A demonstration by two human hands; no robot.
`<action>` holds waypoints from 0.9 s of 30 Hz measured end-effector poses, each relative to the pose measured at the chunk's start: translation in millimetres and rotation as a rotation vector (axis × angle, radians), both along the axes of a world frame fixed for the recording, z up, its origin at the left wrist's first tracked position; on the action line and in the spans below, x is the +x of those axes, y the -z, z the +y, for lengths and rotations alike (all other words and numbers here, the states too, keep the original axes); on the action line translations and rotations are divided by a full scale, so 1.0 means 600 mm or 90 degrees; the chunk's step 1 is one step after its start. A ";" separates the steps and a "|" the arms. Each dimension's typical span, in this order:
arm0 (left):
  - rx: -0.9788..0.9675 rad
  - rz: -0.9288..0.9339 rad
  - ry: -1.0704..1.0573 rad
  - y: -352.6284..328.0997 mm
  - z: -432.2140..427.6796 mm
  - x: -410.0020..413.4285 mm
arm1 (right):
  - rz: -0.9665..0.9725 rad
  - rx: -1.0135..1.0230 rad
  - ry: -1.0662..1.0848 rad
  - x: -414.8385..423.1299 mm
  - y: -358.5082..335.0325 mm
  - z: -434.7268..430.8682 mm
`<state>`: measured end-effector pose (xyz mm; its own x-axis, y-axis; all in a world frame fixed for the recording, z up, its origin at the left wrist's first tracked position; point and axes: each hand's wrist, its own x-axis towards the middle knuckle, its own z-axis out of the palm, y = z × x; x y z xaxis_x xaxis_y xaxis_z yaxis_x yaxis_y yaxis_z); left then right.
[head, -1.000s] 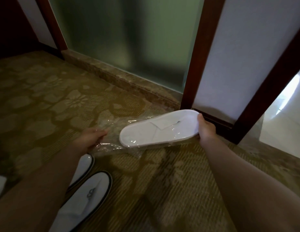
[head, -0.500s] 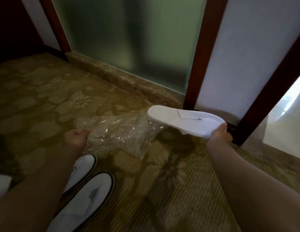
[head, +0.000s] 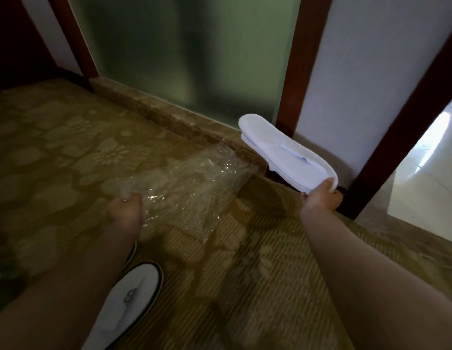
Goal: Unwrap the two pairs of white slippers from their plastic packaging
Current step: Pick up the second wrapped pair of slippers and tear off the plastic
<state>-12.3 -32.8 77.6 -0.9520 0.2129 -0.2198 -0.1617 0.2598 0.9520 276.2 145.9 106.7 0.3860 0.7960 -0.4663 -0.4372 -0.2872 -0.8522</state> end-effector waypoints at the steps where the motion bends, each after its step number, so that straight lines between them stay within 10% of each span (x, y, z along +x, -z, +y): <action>1: -0.001 -0.001 0.010 0.002 0.011 0.010 | 0.005 0.008 -0.007 -0.004 0.000 0.001; 18: 0.015 -0.091 0.115 0.086 0.151 0.202 | 0.022 -0.025 -0.069 0.002 0.074 0.023; 27: -0.063 -0.421 0.355 0.150 0.137 0.223 | 0.014 -0.044 -0.063 0.026 0.119 0.034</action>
